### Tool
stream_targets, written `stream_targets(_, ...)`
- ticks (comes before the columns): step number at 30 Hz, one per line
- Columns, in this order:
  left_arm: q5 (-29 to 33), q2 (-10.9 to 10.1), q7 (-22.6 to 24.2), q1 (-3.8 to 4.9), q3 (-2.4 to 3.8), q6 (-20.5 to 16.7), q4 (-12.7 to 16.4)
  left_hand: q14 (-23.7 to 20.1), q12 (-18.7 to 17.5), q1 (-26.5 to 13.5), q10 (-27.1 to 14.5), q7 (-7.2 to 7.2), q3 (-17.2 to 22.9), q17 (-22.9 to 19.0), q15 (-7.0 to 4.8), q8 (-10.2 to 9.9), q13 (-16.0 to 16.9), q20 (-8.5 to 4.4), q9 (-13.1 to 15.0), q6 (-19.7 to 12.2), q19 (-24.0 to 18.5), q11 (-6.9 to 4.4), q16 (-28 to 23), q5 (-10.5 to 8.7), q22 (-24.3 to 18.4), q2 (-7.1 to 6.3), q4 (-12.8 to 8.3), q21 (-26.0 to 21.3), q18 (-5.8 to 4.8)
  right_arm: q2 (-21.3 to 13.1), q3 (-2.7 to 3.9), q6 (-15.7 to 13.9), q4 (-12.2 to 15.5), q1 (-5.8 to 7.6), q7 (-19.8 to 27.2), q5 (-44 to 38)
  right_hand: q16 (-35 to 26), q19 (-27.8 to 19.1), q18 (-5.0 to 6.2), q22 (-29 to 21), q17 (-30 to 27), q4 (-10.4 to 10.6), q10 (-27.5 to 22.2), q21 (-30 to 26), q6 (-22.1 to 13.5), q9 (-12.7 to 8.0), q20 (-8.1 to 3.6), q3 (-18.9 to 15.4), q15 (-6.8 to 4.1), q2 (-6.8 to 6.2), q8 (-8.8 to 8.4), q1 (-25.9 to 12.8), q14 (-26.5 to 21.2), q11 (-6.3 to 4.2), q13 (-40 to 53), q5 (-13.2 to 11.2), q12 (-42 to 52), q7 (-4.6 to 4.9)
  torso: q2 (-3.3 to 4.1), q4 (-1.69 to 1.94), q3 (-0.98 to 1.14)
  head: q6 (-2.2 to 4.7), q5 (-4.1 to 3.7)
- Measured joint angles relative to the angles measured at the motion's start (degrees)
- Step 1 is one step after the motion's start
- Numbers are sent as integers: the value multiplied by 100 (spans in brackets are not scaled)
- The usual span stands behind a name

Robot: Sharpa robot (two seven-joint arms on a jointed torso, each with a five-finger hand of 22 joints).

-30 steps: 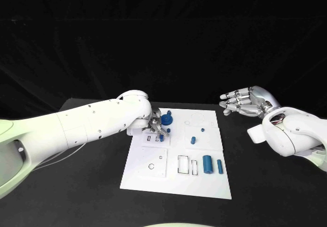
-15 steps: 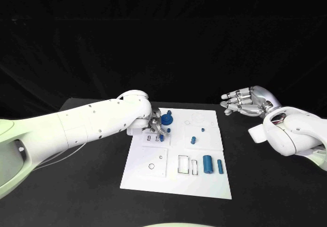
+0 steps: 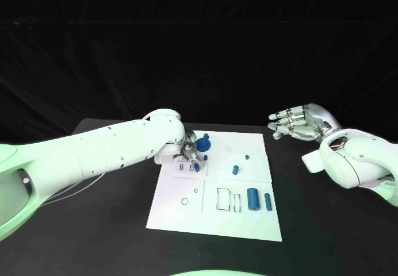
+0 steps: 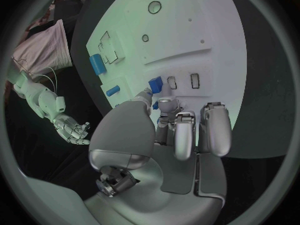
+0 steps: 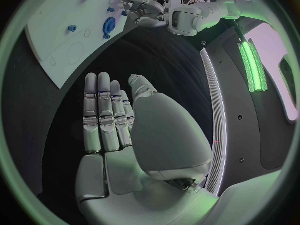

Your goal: Assemble the parts on the task board

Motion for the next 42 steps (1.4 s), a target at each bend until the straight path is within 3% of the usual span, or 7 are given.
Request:
stream_targets(19, 26, -4, -8, -2, 0, 37, 0, 0, 25, -417, 22, 0, 368, 3, 0, 0, 67, 0, 100, 0, 0, 22, 0, 0, 46, -325, 12, 21, 0, 24, 0, 17, -34, -7, -3, -14, -45, -20, 0, -29, -22, 16, -21, -47, 0, 0, 20, 16, 0, -23, 0, -23, 0, 20, -30, 34, 0, -1, 2, 2, -1, 13, 13)
stream_targets(42, 37, -36, -17, -5, 1, 48, 29, 0, 55, -551, 42, 0, 390, 3, 0, 23, 99, 0, 136, 1, 0, 1, 0, 0, 62, -338, -10, 44, 0, 40, 0, 26, -62, -30, -3, -21, -76, -20, 0, -47, -31, 30, -21, -54, -15, -1, 20, 34, 20, -24, 0, -68, -20, 20, -40, 34, 0, 15, 3, 0, 2, 12, 24)
